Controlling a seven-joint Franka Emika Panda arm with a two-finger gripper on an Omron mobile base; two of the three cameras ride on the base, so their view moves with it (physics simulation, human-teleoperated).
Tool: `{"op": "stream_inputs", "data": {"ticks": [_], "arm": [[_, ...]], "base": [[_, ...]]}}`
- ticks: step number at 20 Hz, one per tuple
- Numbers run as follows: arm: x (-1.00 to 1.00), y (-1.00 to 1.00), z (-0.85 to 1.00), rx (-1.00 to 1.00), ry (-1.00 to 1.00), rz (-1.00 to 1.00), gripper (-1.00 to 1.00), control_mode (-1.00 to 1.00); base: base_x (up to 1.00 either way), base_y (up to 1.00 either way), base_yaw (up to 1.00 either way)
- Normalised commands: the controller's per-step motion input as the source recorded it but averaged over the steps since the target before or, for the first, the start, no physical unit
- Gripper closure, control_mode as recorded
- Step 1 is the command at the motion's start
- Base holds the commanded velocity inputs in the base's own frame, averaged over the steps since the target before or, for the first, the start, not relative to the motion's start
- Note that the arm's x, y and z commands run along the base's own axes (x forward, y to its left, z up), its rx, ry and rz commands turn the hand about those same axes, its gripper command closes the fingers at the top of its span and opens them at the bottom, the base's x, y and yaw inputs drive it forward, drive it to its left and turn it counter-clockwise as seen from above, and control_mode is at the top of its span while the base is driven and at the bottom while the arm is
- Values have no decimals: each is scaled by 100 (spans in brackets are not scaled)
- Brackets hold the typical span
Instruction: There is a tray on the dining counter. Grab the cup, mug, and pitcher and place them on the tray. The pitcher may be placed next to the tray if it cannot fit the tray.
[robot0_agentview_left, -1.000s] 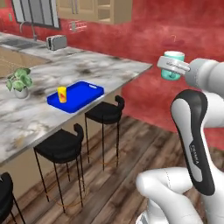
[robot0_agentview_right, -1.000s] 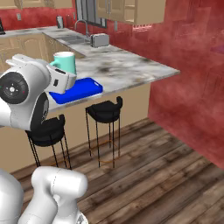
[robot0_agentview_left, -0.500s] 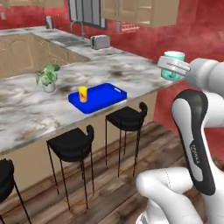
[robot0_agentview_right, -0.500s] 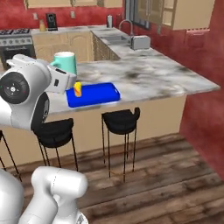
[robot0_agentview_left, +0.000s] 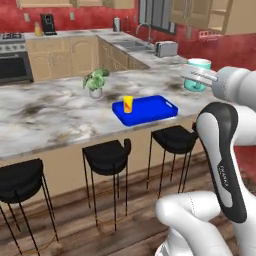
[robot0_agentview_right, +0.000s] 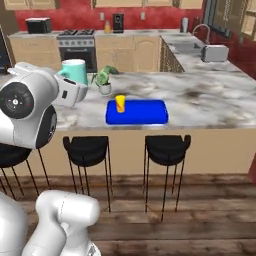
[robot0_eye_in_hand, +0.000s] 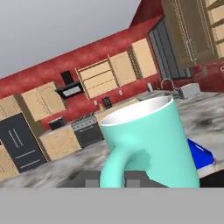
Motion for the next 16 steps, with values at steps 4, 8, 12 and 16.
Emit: {"op": "stream_inputs", "data": {"ticks": [4,8,12,16], "arm": [[0,0,0,0,0,0,100,100],[0,0,0,0,0,0,100,100],[0,0,0,0,0,0,100,100],[0,0,0,0,0,0,100,100]], "base": [[31,-27,44],[33,-33,40],[35,-24,32],[33,-21,23]]}}
